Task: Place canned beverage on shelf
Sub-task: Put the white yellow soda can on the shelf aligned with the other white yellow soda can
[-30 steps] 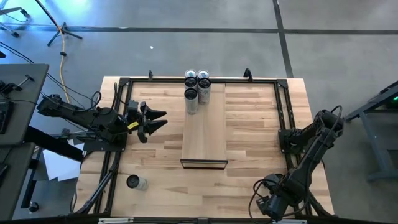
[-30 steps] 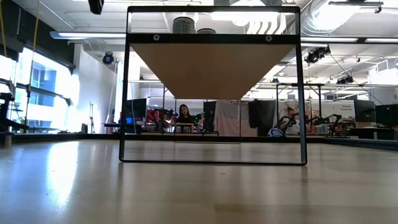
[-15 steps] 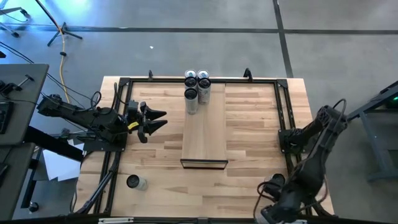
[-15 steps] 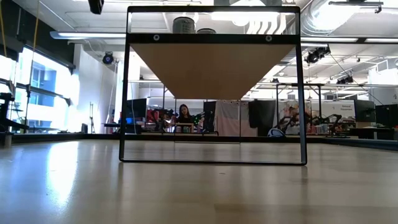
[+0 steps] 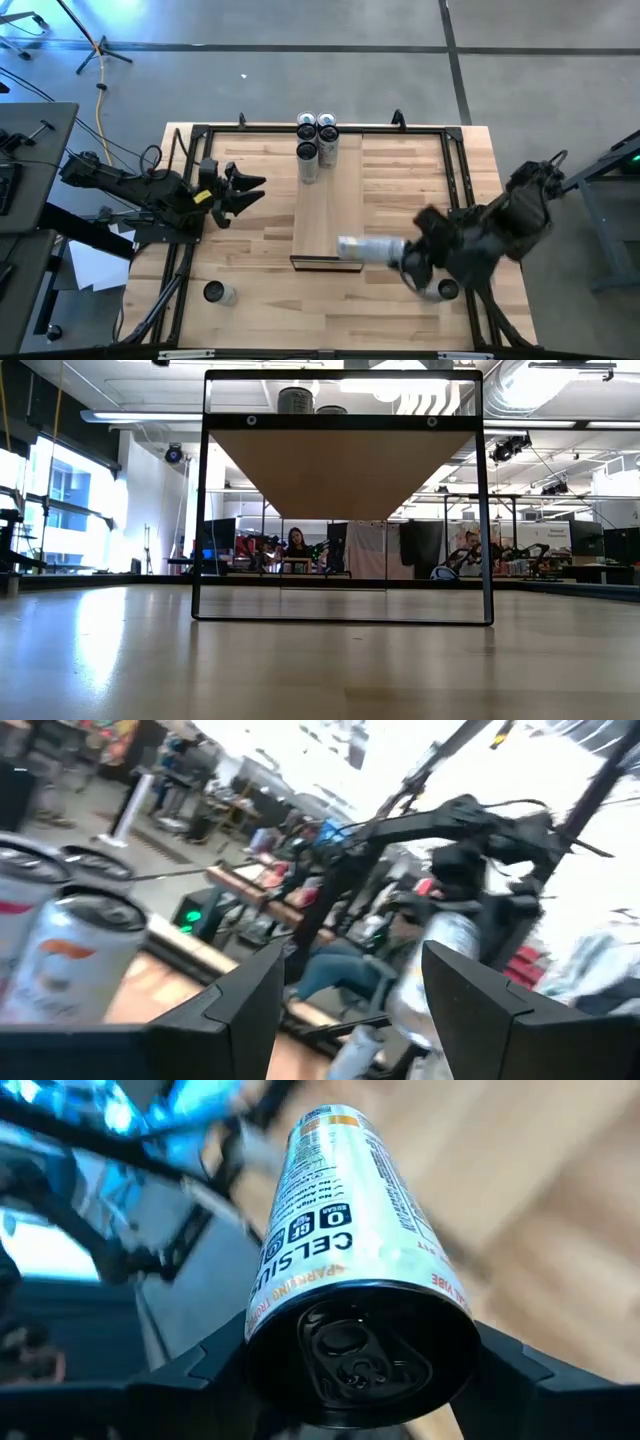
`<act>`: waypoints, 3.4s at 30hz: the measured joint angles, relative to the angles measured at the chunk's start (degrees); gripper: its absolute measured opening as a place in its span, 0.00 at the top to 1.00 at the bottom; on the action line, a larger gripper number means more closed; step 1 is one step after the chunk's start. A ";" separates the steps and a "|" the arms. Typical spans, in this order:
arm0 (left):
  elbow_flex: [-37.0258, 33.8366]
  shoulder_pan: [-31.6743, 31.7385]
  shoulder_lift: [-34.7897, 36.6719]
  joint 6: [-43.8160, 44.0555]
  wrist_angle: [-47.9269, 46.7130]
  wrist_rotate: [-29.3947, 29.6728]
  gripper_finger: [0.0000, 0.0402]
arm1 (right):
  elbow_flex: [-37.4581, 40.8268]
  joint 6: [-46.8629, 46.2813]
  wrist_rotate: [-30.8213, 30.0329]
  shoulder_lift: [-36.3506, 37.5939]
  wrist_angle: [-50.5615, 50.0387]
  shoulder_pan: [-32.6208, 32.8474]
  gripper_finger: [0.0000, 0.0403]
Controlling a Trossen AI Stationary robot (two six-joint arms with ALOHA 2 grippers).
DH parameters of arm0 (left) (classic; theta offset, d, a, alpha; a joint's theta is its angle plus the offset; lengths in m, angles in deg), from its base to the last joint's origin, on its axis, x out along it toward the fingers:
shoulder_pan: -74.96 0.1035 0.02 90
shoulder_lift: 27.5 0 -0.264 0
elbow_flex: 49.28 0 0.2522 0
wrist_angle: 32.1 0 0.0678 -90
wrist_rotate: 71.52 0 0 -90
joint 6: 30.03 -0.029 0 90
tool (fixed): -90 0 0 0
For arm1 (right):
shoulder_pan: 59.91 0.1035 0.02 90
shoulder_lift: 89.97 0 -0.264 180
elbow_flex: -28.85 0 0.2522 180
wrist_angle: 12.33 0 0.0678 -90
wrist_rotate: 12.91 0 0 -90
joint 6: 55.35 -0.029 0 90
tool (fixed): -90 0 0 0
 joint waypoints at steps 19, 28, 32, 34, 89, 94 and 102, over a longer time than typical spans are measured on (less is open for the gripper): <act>0.00 0.04 -0.02 1.91 2.66 -1.51 0.48 | -17.87 41.27 20.07 -6.60 -3.60 -31.81 0.42; 0.02 0.04 -0.04 2.92 9.29 -1.30 0.48 | -17.17 51.08 28.51 -14.14 -11.42 -37.54 0.42; 0.07 0.04 -0.02 1.88 11.80 -1.27 0.48 | -17.26 53.58 29.60 -16.03 -11.99 -38.84 0.42; 0.07 0.04 -0.02 1.15 11.89 -0.89 0.48 | -17.26 54.40 30.07 -16.86 -11.79 -39.16 0.42; 18.99 3.78 -38.86 -14.98 -18.69 1.13 1.00 | -15.93 59.09 29.28 -22.01 -12.16 -36.86 0.38; 19.00 3.82 -39.46 -14.98 -18.48 1.39 1.00 | -15.93 57.82 28.34 -22.11 -12.05 -36.82 0.38; 19.02 3.82 -43.83 -14.47 -15.31 -1.38 1.00 | -15.95 57.76 27.60 -22.53 -11.52 -36.80 0.38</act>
